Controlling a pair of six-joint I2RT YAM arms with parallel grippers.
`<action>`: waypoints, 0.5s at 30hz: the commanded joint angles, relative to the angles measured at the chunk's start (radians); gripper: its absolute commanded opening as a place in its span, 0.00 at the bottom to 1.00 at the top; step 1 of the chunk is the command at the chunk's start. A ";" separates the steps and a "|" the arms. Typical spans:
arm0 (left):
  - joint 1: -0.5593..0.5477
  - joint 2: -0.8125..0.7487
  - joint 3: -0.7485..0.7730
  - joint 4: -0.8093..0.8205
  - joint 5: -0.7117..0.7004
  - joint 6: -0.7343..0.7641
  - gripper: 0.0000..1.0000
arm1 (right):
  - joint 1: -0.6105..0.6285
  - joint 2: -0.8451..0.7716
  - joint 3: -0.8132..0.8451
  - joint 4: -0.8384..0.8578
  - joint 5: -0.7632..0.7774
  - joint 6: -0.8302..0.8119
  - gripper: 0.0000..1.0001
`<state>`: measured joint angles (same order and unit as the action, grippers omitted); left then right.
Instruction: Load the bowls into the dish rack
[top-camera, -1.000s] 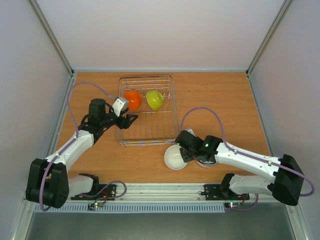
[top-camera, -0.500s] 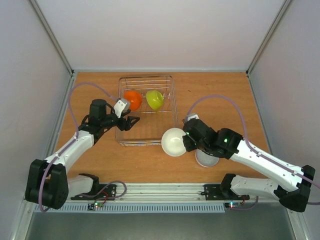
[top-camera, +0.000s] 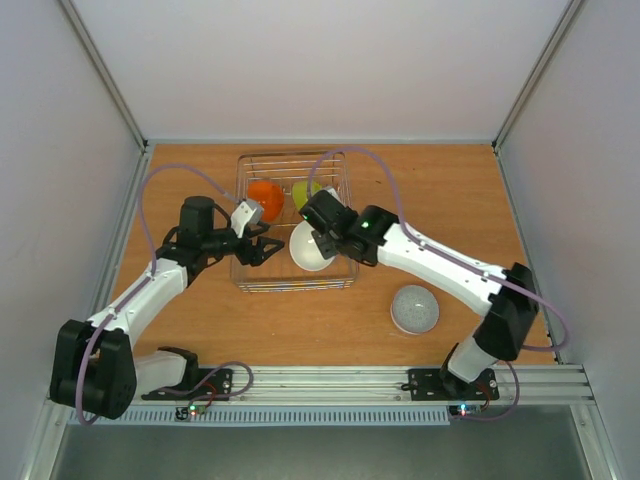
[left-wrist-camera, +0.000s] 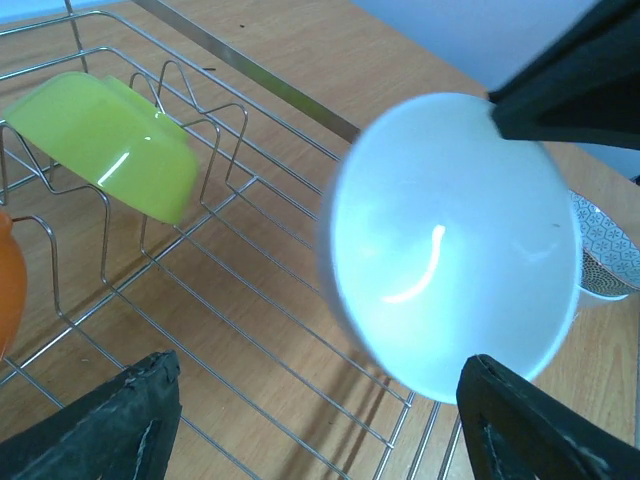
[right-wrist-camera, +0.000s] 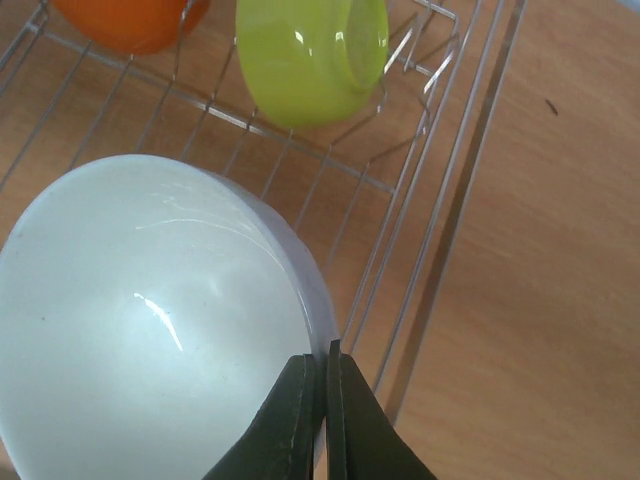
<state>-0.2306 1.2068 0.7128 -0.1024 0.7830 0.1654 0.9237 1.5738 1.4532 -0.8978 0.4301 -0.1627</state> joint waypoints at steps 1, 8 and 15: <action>-0.002 0.000 0.026 0.003 0.030 0.009 0.76 | -0.008 0.067 0.134 0.055 0.044 -0.055 0.01; -0.003 0.015 0.022 0.019 0.033 0.001 0.76 | -0.008 0.099 0.196 0.060 -0.013 -0.070 0.01; -0.013 0.076 0.058 -0.010 -0.036 -0.007 0.50 | 0.001 0.080 0.179 0.109 -0.105 -0.078 0.01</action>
<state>-0.2348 1.2510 0.7258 -0.1165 0.7830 0.1589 0.9165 1.6905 1.6054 -0.8524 0.3634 -0.2272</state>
